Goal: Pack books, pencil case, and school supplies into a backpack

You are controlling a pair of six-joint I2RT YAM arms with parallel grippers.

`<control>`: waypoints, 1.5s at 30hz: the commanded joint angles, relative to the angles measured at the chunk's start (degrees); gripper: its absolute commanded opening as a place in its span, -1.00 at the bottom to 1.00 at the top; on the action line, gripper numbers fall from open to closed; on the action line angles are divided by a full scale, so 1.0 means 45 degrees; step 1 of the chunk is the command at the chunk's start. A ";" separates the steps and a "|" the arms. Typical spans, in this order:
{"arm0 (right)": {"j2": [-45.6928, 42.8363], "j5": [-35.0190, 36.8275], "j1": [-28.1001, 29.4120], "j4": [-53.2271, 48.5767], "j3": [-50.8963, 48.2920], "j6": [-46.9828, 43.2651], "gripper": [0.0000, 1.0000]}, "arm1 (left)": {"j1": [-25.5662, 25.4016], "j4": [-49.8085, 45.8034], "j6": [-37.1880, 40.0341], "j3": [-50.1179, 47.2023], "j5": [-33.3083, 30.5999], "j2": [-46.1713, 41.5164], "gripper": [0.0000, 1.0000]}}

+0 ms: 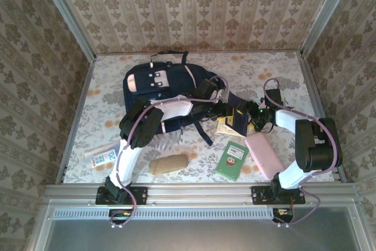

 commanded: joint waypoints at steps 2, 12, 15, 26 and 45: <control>0.1036 -0.0618 0.0373 0.1578 -0.0412 0.0010 0.70 | -0.0166 0.0651 -0.0276 -0.0029 0.0690 -0.0748 -0.06; 0.1283 -0.0853 0.0355 0.1797 -0.0371 0.0193 0.70 | -0.0339 0.1917 -0.1014 0.0322 0.1709 -0.0328 0.08; 0.1234 -0.0900 0.0316 0.1842 -0.0371 0.0254 0.70 | -0.0387 0.2998 -0.1734 0.0377 0.2277 0.0018 0.11; 0.1137 -0.0979 0.0120 0.1842 -0.0412 0.0350 0.71 | -0.0375 0.2576 -0.1457 0.0428 0.2085 0.0271 0.11; -0.3656 0.0413 -0.0076 0.1111 -0.0575 0.0344 0.94 | 0.0303 -0.0463 0.1928 -0.0046 0.0563 -0.2915 -1.00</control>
